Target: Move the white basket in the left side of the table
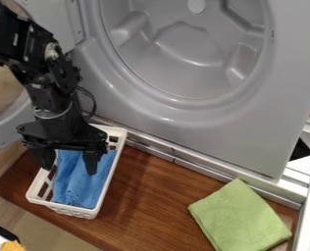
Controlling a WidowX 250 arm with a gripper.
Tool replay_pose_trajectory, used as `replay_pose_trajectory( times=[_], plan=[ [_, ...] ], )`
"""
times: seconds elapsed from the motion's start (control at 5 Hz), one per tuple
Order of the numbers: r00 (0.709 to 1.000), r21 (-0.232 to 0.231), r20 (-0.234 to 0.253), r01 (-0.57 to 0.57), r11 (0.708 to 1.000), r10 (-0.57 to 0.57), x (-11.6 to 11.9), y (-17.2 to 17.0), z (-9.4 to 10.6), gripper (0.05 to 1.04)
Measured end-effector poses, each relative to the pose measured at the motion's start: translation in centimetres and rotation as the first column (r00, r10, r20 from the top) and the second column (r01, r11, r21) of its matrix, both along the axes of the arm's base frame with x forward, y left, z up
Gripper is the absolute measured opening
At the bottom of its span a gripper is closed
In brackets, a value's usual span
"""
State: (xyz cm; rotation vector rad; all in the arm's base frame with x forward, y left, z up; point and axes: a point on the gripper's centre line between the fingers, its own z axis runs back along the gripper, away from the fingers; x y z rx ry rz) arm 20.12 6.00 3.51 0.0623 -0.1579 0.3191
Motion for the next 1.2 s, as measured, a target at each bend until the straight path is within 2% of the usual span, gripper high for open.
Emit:
replay_pose_trajectory(
  times=[0.2, 0.4, 0.6, 1.0, 1.2],
  plan=[
    [1.000, -0.009, -0.021, -0.005, 1.000, 0.005, -0.2, -0.1, -0.5, 0.999],
    [0.997, -0.029, -0.063, 0.032, 0.999, -0.034, 0.5, -1.5, -2.2, 0.999],
    [0.995, 0.041, -0.092, 0.046, 0.998, -0.042, 1.7, -2.6, -2.7, 0.999],
    [0.992, 0.088, -0.121, 0.038, 0.995, -0.028, 3.1, -2.3, -5.1, 0.999],
    [0.994, 0.097, -0.107, 0.048, 0.994, -0.038, 3.5, -2.0, -6.1, 0.942]
  ],
)
